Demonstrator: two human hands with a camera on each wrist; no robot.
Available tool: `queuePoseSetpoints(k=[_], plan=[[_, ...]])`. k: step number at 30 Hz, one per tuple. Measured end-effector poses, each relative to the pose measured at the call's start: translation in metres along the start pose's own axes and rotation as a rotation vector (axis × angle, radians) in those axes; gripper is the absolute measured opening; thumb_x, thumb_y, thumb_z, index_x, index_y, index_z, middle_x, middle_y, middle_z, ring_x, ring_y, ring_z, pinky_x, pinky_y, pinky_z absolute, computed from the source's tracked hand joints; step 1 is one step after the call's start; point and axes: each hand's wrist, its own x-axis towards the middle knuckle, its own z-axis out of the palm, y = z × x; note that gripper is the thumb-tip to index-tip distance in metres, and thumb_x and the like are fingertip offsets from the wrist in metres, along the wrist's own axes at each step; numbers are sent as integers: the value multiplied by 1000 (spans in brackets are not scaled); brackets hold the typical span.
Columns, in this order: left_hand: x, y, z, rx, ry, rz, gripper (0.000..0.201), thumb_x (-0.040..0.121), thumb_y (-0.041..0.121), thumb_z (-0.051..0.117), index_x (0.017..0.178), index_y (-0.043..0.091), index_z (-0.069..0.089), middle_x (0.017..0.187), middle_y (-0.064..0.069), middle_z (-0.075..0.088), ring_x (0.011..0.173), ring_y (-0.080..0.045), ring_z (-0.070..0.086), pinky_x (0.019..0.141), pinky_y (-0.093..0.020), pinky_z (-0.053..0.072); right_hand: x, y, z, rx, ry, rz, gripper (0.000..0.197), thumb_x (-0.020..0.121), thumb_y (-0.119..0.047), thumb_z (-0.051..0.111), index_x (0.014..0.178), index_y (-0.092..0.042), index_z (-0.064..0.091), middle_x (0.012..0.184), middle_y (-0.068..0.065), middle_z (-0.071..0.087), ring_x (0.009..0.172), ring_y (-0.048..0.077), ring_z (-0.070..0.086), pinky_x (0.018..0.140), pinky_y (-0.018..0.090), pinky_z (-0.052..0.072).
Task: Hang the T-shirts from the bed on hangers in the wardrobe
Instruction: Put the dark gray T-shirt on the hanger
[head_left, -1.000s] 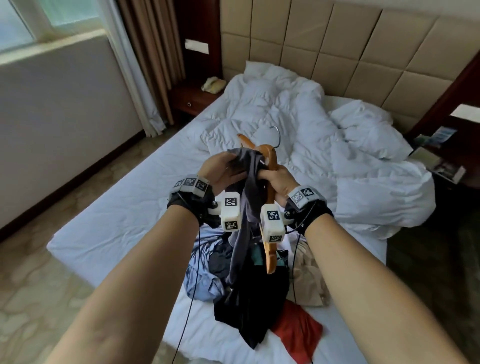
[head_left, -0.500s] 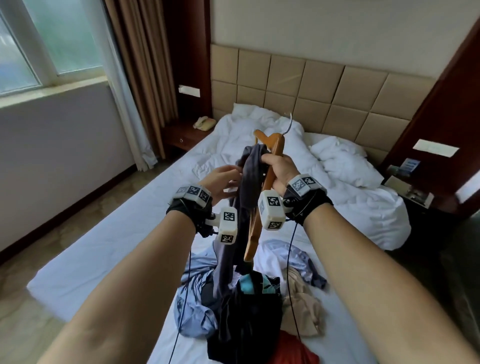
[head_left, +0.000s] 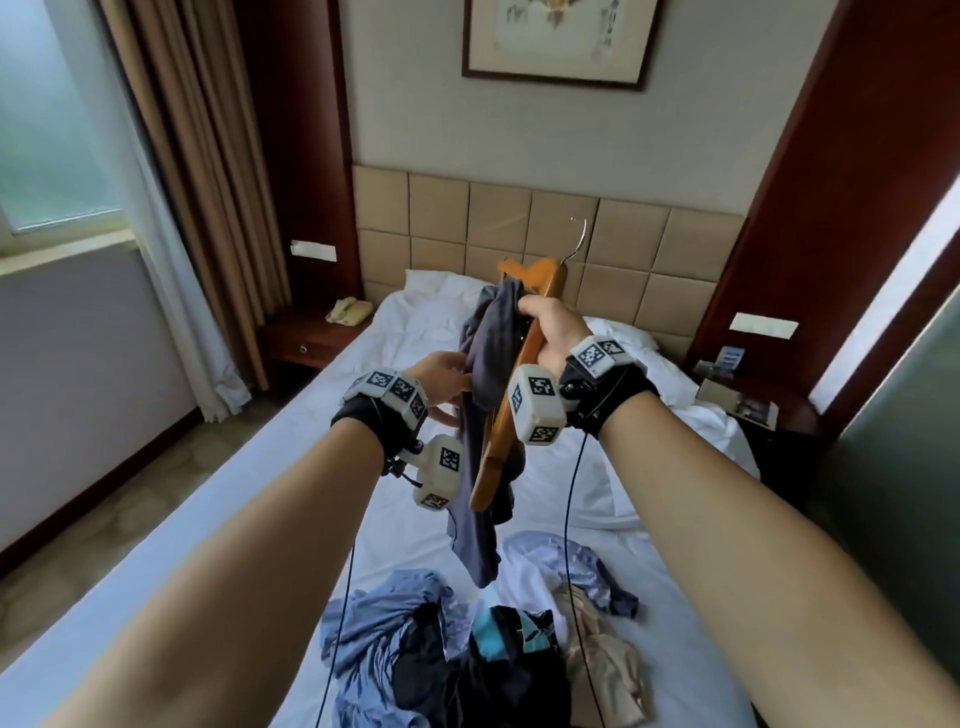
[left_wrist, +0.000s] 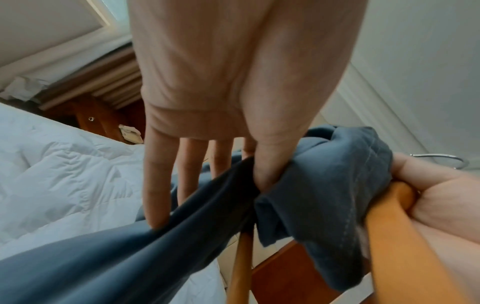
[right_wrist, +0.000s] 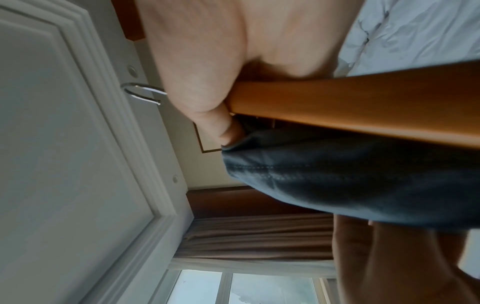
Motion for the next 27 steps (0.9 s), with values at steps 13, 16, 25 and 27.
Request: queuePoseSetpoints(k=[13,16,25,27], plan=[[-10,51,-48,-661,44,71,27,104,20,46,125,10,58,117,-15,64,89,-32,66,53,-45,59,-23,-2,-6,-346,-190,-117,22,78,-20,84,91,-9,69,95,12,74,93,28,72,100,49,53],[-16,60,-54,-707,26,85,14,104,19,45,106,13,58,99,-9,62,80,-26,63,50,-40,59,-30,5,-4,-470,-159,-118,22,73,-17,87,86,-12,70,92,12,74,94,29,73,99,50,54],[-32,67,-54,-845,-43,94,16,105,15,43,98,6,55,96,-14,60,87,-29,62,63,-49,60,-53,15,23,-556,-40,-73,31,80,-9,81,107,-3,67,105,19,73,96,33,72,85,49,60],[-34,64,-57,-855,-75,115,17,105,16,42,102,5,55,103,-16,60,95,-31,62,80,-51,56,-55,12,29,-537,34,-88,29,81,-10,77,107,-3,66,106,19,72,97,34,71,87,49,59]])
